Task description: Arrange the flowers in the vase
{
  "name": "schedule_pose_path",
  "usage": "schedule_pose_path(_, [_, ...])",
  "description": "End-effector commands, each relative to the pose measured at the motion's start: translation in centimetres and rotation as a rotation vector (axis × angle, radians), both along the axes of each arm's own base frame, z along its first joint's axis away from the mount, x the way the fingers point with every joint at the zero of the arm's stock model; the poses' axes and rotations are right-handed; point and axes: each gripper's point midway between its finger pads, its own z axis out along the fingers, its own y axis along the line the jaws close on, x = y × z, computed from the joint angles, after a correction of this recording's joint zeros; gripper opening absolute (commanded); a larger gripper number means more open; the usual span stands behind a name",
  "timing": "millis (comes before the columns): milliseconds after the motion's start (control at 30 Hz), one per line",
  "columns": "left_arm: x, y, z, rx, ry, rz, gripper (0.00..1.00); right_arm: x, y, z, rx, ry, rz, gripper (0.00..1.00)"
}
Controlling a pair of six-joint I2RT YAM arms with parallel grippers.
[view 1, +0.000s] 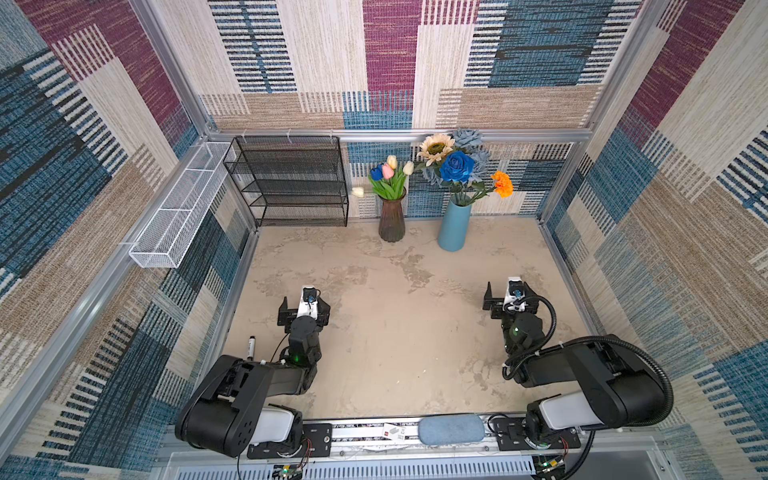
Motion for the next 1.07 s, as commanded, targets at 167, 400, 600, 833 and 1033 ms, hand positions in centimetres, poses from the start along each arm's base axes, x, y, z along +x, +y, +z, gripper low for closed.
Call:
schedule_pose_path(167, [1.5, -1.4, -0.6, -0.105, -0.068, -0.125, 0.99, 0.0, 1.9, 1.4, 0.055, -0.069, 0.236, 1.0])
schedule_pose_path(400, [3.9, 0.5, -1.2, -0.159, 0.003, -0.061, 0.99, 3.3, -0.7, -0.7, 0.168, 0.04, 0.189, 1.0])
schedule_pose_path(600, [6.0, 3.6, -2.5, -0.3, 0.131, 0.019, 0.99, 3.3, -0.1, -0.8, 0.151, 0.047, 0.216, 1.0])
schedule_pose_path(833, [6.0, 3.6, -2.5, -0.301, 0.13, 0.018, 0.99, 3.6, -0.2, -1.0, 0.162, 0.059, 0.221, 1.0])
schedule_pose_path(1033, [6.0, 3.6, -2.5, -0.301, 0.133, 0.018, 0.99, 3.3, -0.2, -0.8, 0.159, 0.048, 0.221, 1.0])
